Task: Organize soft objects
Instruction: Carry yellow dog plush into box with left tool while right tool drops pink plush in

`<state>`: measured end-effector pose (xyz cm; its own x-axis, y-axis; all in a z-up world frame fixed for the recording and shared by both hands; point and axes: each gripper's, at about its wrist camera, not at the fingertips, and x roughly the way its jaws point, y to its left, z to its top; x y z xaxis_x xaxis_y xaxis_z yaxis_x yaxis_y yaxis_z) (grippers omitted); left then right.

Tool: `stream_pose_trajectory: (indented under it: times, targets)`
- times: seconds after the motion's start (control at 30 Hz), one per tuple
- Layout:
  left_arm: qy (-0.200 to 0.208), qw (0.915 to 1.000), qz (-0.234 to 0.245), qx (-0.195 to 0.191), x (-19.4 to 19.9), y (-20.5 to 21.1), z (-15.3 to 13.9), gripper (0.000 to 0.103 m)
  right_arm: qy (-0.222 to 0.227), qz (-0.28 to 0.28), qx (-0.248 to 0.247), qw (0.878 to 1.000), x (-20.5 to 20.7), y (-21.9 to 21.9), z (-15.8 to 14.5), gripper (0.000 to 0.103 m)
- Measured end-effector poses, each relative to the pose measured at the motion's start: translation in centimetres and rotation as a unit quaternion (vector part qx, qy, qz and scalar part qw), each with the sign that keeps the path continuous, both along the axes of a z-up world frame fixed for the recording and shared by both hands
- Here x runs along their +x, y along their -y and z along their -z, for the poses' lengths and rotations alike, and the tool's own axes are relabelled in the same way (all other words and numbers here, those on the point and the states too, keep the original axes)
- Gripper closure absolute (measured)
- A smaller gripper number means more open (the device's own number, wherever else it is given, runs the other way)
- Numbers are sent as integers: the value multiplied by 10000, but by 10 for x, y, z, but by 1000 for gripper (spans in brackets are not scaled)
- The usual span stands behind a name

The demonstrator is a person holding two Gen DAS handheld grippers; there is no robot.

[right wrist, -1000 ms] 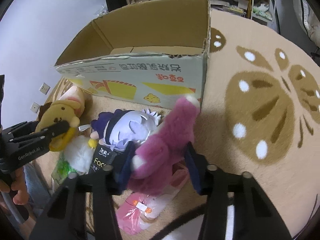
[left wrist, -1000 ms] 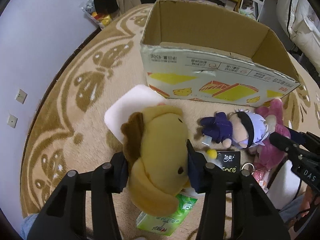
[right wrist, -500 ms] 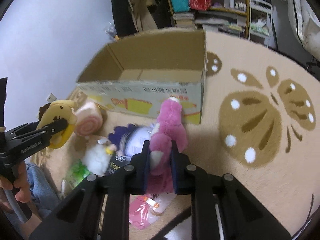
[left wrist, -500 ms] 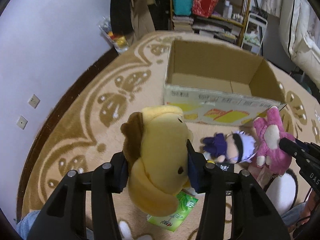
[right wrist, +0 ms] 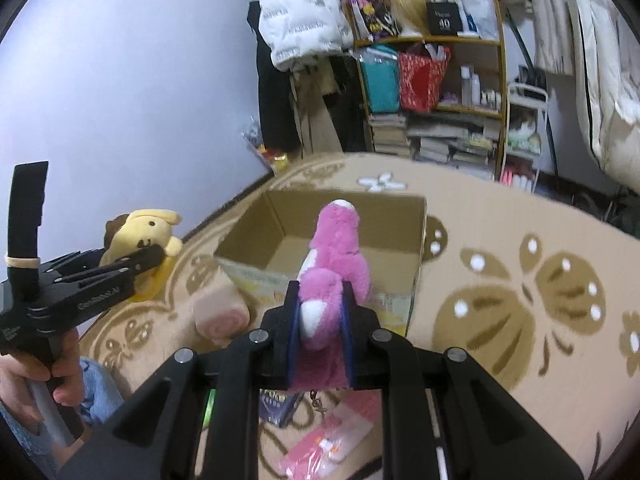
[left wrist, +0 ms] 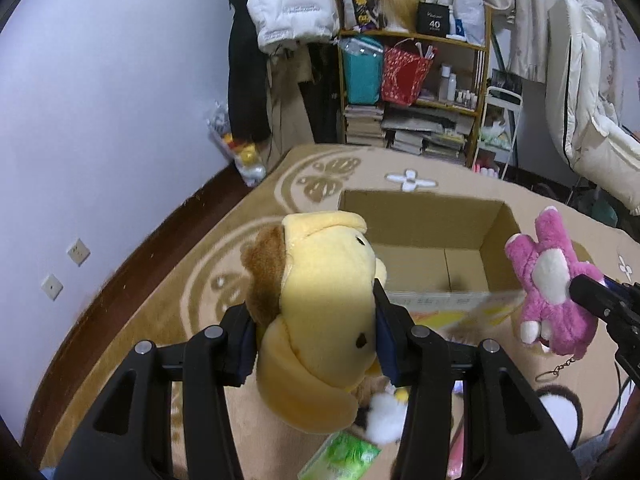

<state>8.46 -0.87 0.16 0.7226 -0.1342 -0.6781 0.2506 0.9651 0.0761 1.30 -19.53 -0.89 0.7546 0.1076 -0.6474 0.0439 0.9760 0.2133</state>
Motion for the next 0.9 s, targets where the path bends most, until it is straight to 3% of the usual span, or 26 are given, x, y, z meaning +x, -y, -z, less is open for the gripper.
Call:
stream_pose_trajectory:
  times: [0.47, 0.7, 0.9]
  targets:
    - [85, 9994, 320, 92, 42, 43, 6, 55, 76, -38, -136, 9999, 50, 18, -7, 85]
    - [109, 9988, 431, 189, 55, 58, 18, 54, -112, -86, -103, 9998, 75, 21, 16, 85]
    - [-109, 9993, 347, -103, 69, 60, 32, 49, -306, -64, 14, 9995, 83, 30, 39, 84]
